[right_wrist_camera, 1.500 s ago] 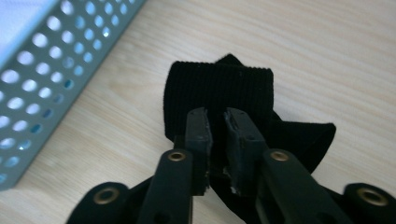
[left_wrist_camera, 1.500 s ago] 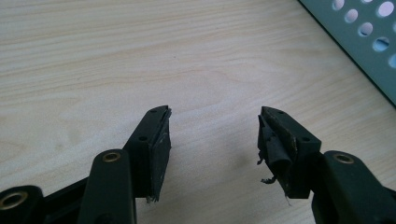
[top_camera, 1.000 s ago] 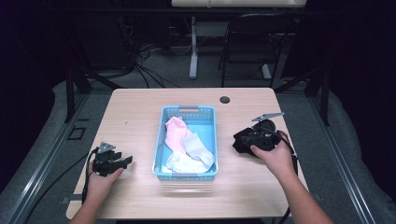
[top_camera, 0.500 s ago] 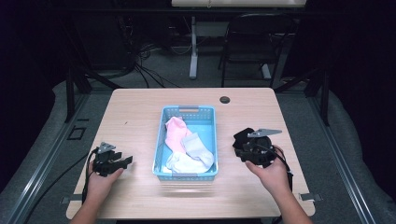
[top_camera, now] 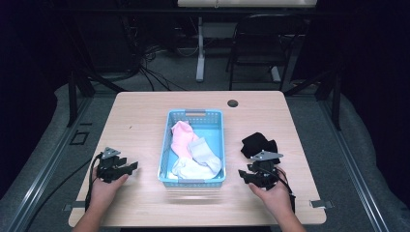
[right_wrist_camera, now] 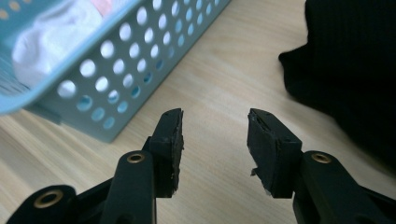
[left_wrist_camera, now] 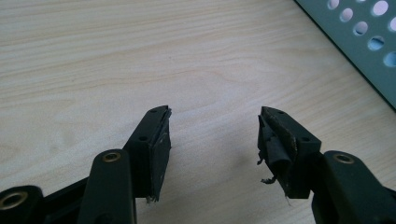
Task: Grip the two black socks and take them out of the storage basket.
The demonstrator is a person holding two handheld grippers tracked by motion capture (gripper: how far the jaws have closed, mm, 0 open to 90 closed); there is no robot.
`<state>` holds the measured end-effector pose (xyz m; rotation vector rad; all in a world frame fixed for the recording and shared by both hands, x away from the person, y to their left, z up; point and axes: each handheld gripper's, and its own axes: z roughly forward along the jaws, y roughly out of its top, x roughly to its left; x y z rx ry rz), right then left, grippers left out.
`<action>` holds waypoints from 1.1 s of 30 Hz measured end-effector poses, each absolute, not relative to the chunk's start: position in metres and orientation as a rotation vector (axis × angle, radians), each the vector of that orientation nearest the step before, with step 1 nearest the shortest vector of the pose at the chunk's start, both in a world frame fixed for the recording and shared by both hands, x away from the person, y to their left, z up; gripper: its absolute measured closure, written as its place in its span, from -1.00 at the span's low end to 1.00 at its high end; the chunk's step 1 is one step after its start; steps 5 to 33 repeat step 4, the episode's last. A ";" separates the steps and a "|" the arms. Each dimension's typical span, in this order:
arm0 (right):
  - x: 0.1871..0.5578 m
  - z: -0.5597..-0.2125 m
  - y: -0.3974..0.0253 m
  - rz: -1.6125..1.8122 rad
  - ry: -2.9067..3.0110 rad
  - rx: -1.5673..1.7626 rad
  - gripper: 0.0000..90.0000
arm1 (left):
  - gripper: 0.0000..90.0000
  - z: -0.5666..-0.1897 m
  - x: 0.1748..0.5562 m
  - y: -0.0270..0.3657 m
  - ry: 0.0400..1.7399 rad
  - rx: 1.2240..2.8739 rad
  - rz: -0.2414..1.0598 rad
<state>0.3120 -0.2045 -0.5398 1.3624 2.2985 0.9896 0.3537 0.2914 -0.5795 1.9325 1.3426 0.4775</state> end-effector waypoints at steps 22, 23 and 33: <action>0.314 -0.545 -0.205 1.007 2.304 1.367 0.23 | -0.02 -0.579 0.354 0.292 1.341 1.934 0.471; 0.314 -0.545 -0.205 1.007 2.304 1.367 0.23 | -0.02 -0.579 0.354 0.292 1.341 1.934 0.471; 0.314 -0.545 -0.205 1.007 2.304 1.367 0.23 | -0.02 -0.579 0.354 0.292 1.341 1.934 0.471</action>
